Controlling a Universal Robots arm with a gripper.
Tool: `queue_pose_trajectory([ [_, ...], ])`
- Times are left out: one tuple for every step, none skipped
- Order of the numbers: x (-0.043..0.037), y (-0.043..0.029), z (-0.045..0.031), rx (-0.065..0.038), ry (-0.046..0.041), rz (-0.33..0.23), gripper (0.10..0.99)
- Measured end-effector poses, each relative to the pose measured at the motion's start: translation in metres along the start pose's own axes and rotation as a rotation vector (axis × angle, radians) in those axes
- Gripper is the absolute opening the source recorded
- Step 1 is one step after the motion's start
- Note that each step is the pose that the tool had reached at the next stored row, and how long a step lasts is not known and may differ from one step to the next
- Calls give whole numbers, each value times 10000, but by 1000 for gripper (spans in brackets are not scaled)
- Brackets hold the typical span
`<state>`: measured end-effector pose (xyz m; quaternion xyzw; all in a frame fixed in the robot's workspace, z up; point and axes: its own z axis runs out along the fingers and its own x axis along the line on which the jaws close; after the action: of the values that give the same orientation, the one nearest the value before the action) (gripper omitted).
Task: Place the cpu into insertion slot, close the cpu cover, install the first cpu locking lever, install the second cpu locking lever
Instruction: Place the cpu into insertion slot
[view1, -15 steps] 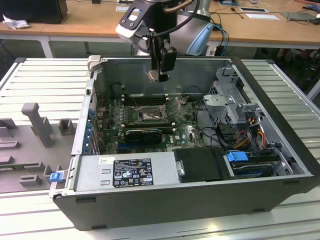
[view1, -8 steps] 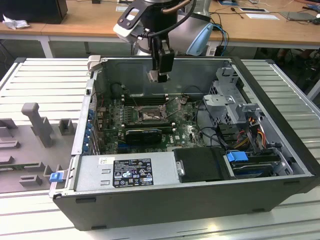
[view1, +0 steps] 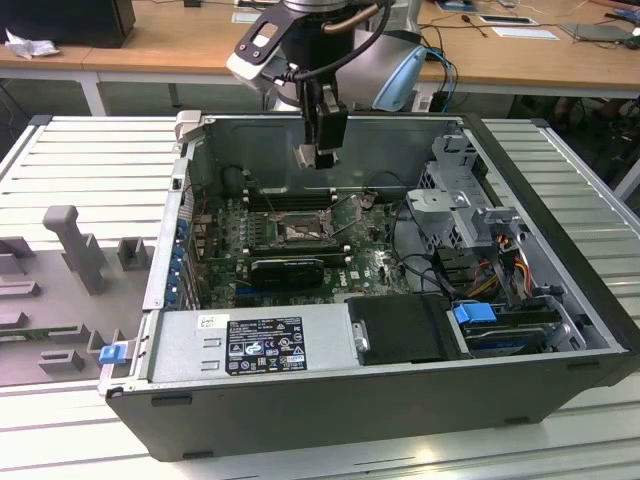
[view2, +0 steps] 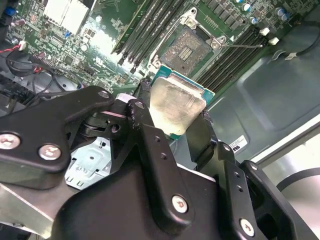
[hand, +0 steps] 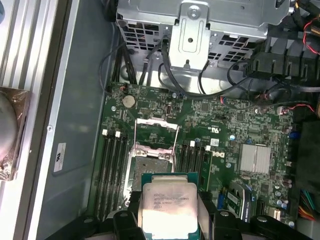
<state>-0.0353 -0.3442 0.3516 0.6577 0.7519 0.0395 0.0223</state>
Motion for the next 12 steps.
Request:
queue_pose_trajectory([
  [0,-1,8,0,-2,2,529],
  [0,-2,22,1,-3,6,529],
  [-1,-3,37,1,-5,9,529],
  [-1,-4,45,1,-6,10,529],
  [-1,-5,52,2,-9,10,529],
  [-1,-5,58,1,-8,10,529],
  [-1,-6,64,1,-9,10,529],
  [-1,-7,73,1,-10,10,529],
  [-1,-7,83,1,-9,10,529],
  [-2,-8,92,1,-11,13,529],
  [-1,-9,98,2,-14,19,529],
  [4,-10,113,0,-29,105,529],
])
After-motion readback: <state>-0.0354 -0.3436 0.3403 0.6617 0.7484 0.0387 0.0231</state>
